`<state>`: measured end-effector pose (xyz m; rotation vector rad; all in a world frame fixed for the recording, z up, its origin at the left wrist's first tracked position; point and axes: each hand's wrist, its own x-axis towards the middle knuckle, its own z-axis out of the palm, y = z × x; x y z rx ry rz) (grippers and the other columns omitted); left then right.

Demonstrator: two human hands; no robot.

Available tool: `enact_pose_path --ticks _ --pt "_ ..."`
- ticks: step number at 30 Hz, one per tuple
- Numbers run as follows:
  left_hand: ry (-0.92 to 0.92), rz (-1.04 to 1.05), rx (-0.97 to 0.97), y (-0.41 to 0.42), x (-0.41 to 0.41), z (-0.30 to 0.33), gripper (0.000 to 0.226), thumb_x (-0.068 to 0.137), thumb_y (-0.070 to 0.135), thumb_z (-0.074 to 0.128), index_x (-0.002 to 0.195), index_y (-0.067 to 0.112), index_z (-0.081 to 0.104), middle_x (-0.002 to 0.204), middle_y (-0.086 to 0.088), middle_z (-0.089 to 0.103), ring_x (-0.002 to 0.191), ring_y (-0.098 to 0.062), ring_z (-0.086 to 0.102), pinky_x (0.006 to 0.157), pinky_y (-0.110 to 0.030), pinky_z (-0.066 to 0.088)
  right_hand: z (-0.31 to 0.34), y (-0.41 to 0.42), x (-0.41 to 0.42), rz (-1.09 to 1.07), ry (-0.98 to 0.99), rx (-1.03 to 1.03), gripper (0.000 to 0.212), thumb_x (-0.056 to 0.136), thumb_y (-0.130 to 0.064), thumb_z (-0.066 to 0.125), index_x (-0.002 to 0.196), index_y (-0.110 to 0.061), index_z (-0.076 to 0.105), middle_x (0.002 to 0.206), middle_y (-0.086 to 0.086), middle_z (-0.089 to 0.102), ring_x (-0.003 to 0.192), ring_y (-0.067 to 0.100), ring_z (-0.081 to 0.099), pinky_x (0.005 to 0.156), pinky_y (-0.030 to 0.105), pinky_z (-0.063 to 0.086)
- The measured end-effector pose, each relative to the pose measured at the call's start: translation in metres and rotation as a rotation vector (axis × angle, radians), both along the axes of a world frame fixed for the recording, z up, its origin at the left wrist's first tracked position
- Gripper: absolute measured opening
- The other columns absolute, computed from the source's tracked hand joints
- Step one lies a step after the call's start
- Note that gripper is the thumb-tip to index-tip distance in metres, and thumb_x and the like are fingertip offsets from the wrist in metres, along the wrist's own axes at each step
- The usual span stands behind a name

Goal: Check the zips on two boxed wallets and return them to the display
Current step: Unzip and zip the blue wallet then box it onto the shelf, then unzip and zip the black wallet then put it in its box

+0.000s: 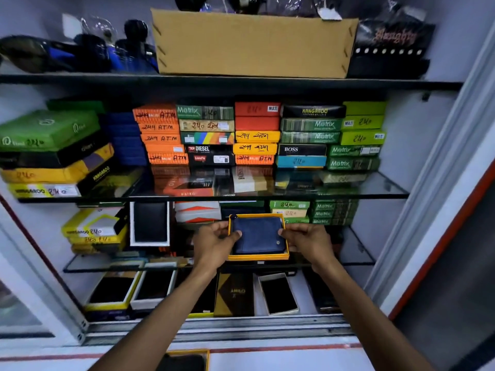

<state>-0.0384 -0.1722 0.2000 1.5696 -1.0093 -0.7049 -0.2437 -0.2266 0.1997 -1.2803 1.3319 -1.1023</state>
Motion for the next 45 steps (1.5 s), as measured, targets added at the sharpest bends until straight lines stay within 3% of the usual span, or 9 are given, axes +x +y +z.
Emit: enact_pose_path --ticks 5,8,14,23,26,30,35,39,45 --pt "-0.076 -0.025 0.010 -0.034 -0.004 -0.003 0.036 0.076 0.000 0.073 0.108 0.014 0.065 0.097 0.007 0.067 0.087 -0.009 0.065 0.067 -0.009 0.050 -0.016 -0.035 0.008 -0.074 0.052 -0.055 0.030 0.076 -0.012 0.081 0.104 -0.006 0.075 0.098 0.010 0.077 0.079 0.014 0.070 0.072 0.034 0.062" --pt "-0.074 -0.030 0.020 -0.054 -0.007 -0.009 0.041 0.074 -0.002 0.072 0.111 0.013 0.063 0.107 0.002 0.069 0.093 -0.015 0.067 0.084 -0.028 0.058 -0.022 -0.050 0.011 -0.113 0.078 -0.090 0.022 0.076 -0.011 0.081 0.097 -0.013 0.075 0.092 0.004 0.075 0.089 0.020 0.072 0.085 0.046 0.061" --pt "-0.085 -0.051 0.035 -0.071 -0.013 -0.020 0.057 0.075 0.000 0.072 0.128 0.013 0.055 0.104 0.003 0.067 0.087 -0.016 0.065 0.086 -0.037 0.058 -0.030 -0.065 0.015 -0.190 0.142 -0.113 0.028 0.077 -0.011 0.079 0.104 -0.009 0.074 0.103 0.008 0.077 0.093 0.021 0.072 0.088 0.043 0.060" --pt "-0.067 -0.148 0.040 -0.065 -0.010 -0.029 0.071 0.072 0.005 0.078 0.135 0.020 0.050 0.133 0.005 0.061 0.113 -0.015 0.062 0.100 -0.040 0.052 -0.043 -0.071 0.009 -0.151 0.195 -0.127 0.031 0.077 -0.014 0.079 0.108 -0.012 0.073 0.105 0.007 0.077 0.094 0.020 0.073 0.089 0.044 0.060" --pt "-0.033 -0.151 0.053 -0.054 -0.008 -0.026 0.068 0.076 0.002 0.074 0.136 0.017 0.047 0.113 0.018 0.060 0.099 -0.004 0.061 0.092 -0.021 0.050 -0.043 -0.062 0.010 -0.113 0.188 -0.129 0.040 0.076 -0.016 0.080 0.115 -0.013 0.070 0.110 0.007 0.076 0.089 0.017 0.072 0.091 0.040 0.059" --pt "0.002 -0.078 -0.008 -0.024 0.006 -0.021 0.062 0.076 0.002 0.073 0.133 0.011 0.051 0.113 0.007 0.063 0.095 -0.006 0.060 0.081 -0.010 0.049 -0.027 -0.026 0.012 -0.220 0.151 -0.264 0.041 0.081 -0.009 0.074 0.121 -0.009 0.067 0.100 -0.001 0.069 0.086 0.008 0.066 0.070 -0.001 0.047" --pt "-0.079 0.042 -0.025 0.073 0.049 -0.051 0.015 0.079 0.011 0.071 0.093 0.016 0.073 0.071 0.014 0.071 0.066 -0.004 0.064 0.065 -0.015 0.050 -0.070 0.056 0.045 -0.074 -0.012 -0.291 0.027 0.084 -0.001 0.064 0.106 -0.014 0.071 0.092 -0.005 0.072 0.070 0.000 0.065 0.066 0.003 0.046" --pt "-0.134 0.111 0.227 0.144 0.093 -0.124 0.011 0.075 0.023 0.068 0.084 0.019 0.074 0.073 0.001 0.073 0.069 -0.018 0.068 0.078 -0.046 0.059 -0.147 0.120 0.086 0.269 0.285 -0.008 0.019 0.087 0.000 0.064 0.102 -0.004 0.074 0.087 0.001 0.069 0.080 0.004 0.068 0.077 0.015 0.051" --pt "-0.233 0.084 0.683 0.190 0.115 -0.199 0.032 0.085 0.023 0.067 0.113 0.008 0.067 0.121 -0.012 0.067 0.110 -0.027 0.065 0.096 -0.030 0.047 -0.213 0.163 0.133 0.576 0.516 0.108 0.019 0.085 -0.010 0.064 0.097 -0.008 0.077 0.101 0.008 0.076 0.095 0.022 0.070 0.080 0.031 0.056"
